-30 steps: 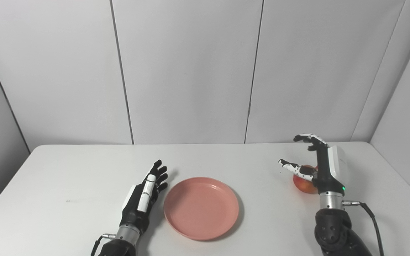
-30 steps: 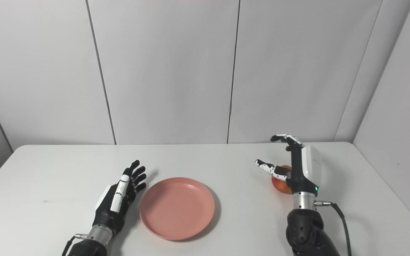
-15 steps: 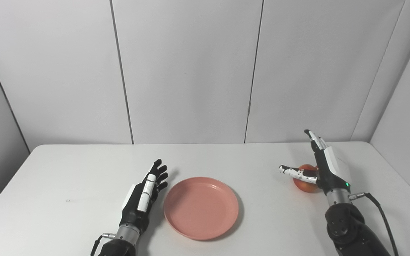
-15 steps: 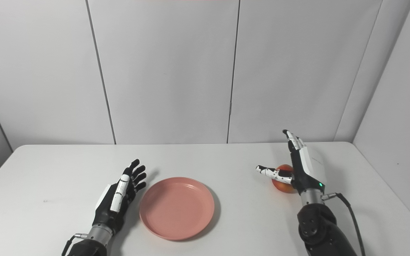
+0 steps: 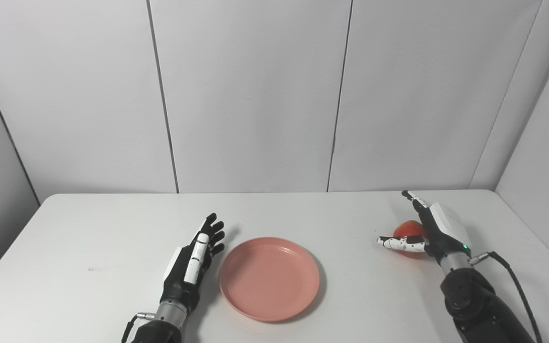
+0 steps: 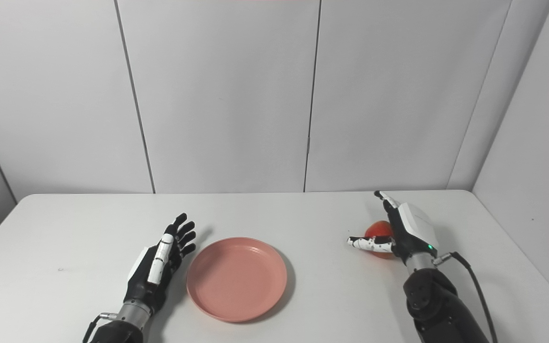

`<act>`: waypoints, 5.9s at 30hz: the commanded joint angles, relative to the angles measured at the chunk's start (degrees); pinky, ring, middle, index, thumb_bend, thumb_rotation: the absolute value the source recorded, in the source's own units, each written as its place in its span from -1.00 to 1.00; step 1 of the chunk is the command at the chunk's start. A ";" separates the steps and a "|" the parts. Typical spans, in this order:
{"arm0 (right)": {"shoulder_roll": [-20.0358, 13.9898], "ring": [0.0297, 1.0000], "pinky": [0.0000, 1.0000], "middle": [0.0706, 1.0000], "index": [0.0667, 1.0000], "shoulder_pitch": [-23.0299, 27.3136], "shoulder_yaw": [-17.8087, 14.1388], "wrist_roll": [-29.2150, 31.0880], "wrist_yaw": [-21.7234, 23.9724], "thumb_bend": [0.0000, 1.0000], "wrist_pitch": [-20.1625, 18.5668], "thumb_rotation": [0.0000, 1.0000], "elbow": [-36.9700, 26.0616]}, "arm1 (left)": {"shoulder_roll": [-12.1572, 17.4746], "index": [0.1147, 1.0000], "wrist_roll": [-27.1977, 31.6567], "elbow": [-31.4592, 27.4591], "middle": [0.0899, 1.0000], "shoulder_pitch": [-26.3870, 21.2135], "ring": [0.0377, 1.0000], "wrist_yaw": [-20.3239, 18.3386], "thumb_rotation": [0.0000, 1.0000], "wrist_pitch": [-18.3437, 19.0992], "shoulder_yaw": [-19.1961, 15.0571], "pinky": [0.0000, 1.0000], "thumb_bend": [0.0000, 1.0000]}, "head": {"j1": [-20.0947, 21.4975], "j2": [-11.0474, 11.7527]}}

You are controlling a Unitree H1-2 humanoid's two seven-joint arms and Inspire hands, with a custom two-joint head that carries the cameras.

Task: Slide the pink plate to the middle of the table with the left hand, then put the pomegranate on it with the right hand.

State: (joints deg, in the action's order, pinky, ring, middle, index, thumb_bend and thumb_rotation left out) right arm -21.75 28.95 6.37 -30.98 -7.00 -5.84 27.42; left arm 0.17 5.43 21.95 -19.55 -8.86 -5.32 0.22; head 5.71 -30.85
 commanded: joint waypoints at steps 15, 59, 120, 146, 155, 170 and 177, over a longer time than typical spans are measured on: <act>-2.78 0.77 0.65 0.77 0.71 2.95 -0.01 0.98 6.31 0.78 -4.25 -0.58 -3.27 | -0.10 0.89 0.39 0.73 0.88 0.71 0.88 -0.29 1.00 -1.19 0.04 0.84 -0.01 | 0.10 -0.31; 1.13 -0.29 -0.41 -0.13 0.01 0.49 -2.29 2.78 -1.77 0.02 -2.75 -1.00 -10.97 | -0.84 0.93 -0.20 0.27 0.91 0.52 0.91 -0.22 1.00 -0.37 1.20 0.87 0.04 | -1.37 -0.62; 17.41 -0.32 -0.47 -0.17 0.02 -1.28 13.68 0.44 6.01 0.02 3.62 -1.00 -15.92 | -2.81 0.90 -4.77 1.63 0.90 -0.54 0.89 4.50 1.00 -2.64 2.66 0.82 -0.04 | -3.98 -0.85; 16.18 0.03 -0.03 0.15 -0.02 -1.60 16.28 -2.92 2.31 0.02 13.20 -0.86 -7.57 | -2.82 0.89 -5.09 0.10 0.89 -0.20 0.89 4.84 1.00 -1.16 2.84 0.82 -0.03 | -4.04 -1.36; 15.01 0.73 0.53 0.77 0.75 -3.88 15.06 1.29 5.94 0.29 15.21 0.34 -12.20 | -2.61 0.91 -4.81 0.28 0.93 -0.26 0.91 4.16 1.00 -1.53 3.00 0.85 -0.03 | -4.02 -1.31; 14.75 0.99 0.90 1.00 1.00 -8.57 8.74 9.31 4.93 0.23 22.73 0.94 -17.49 | -2.68 0.90 -5.71 -0.26 0.90 0.13 0.90 5.05 1.00 -1.20 2.84 0.83 -0.01 | -3.76 -1.57; 15.03 1.00 1.00 1.00 1.00 -9.70 4.56 13.37 5.42 0.19 22.57 0.93 -19.14 | -2.80 0.87 -6.79 -0.29 0.87 0.04 0.86 6.82 1.00 -1.07 2.77 0.79 -0.06 | -3.27 -1.54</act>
State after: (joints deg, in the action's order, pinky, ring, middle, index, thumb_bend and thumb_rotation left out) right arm -6.73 17.95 12.09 -19.32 -1.13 14.11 10.57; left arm -2.32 -0.33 21.69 -19.43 -2.91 -5.59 2.80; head 2.46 -32.34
